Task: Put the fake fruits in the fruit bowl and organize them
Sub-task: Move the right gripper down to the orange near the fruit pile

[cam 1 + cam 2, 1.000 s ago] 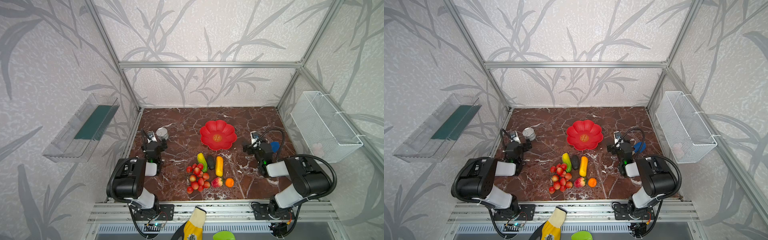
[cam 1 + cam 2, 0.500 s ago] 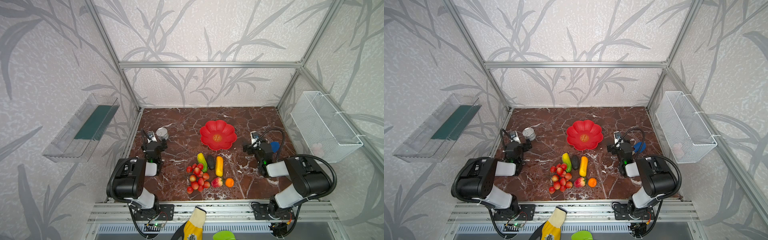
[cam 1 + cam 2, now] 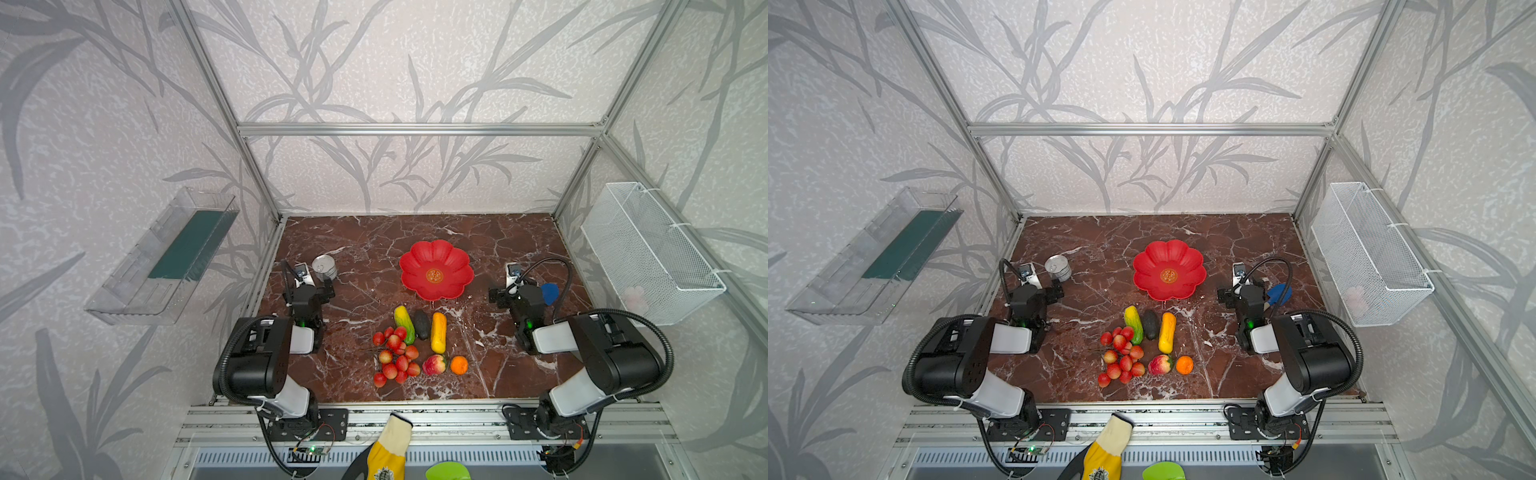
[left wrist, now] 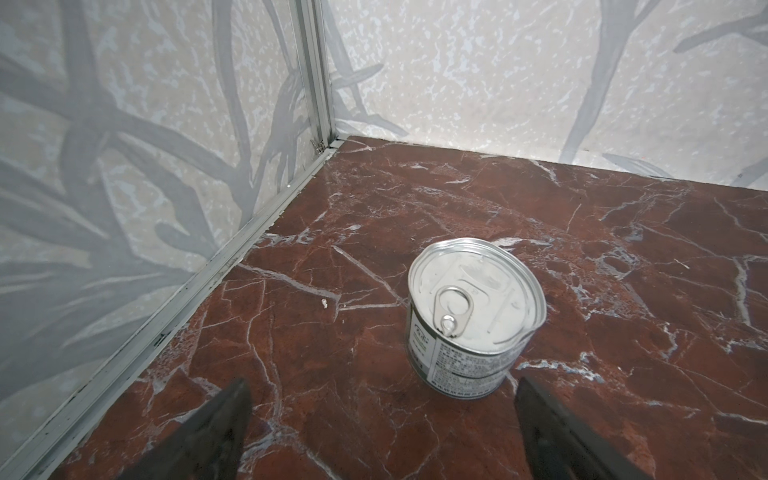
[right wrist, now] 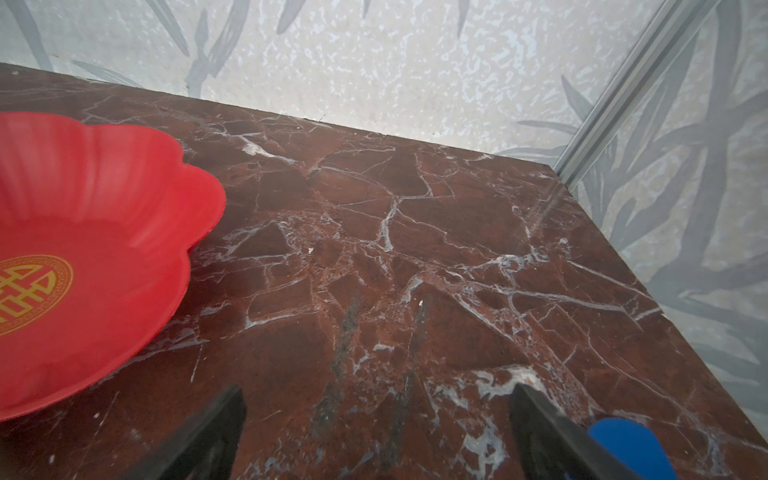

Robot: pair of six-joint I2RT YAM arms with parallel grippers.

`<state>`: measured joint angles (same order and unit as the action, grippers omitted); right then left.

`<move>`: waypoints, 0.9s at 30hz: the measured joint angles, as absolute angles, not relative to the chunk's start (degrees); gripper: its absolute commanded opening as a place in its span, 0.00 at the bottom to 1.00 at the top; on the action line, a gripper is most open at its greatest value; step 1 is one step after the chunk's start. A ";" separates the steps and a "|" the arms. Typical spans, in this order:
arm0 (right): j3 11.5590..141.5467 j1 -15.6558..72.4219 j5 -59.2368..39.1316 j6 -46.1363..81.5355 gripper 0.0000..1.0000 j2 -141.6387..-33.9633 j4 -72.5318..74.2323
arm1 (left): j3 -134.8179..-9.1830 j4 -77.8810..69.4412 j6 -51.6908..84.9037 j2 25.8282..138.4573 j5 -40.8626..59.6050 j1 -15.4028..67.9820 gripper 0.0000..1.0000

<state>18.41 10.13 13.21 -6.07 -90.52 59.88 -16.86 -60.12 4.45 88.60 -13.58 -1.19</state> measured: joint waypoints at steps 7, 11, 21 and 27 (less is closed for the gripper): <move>25.15 14.72 19.18 -0.67 0.99 -71.81 38.85 | -15.44 -48.60 7.16 68.86 -14.85 -1.17 0.99; 30.22 13.67 8.69 7.51 0.99 -64.86 32.45 | -21.65 -38.63 14.37 57.45 -13.82 -1.17 0.97; 35.07 29.19 -2.52 17.56 0.90 -62.02 -4.14 | -24.80 -23.62 26.79 54.02 -5.78 -1.17 0.96; 32.88 43.86 0.10 25.41 0.87 -57.93 -19.31 | -25.17 -20.73 30.39 55.61 -1.69 -1.19 0.96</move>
<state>32.88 43.86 0.10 25.41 -57.93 -19.31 -25.17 -20.73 30.39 55.61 -1.69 -1.19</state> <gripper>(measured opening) 0.876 0.957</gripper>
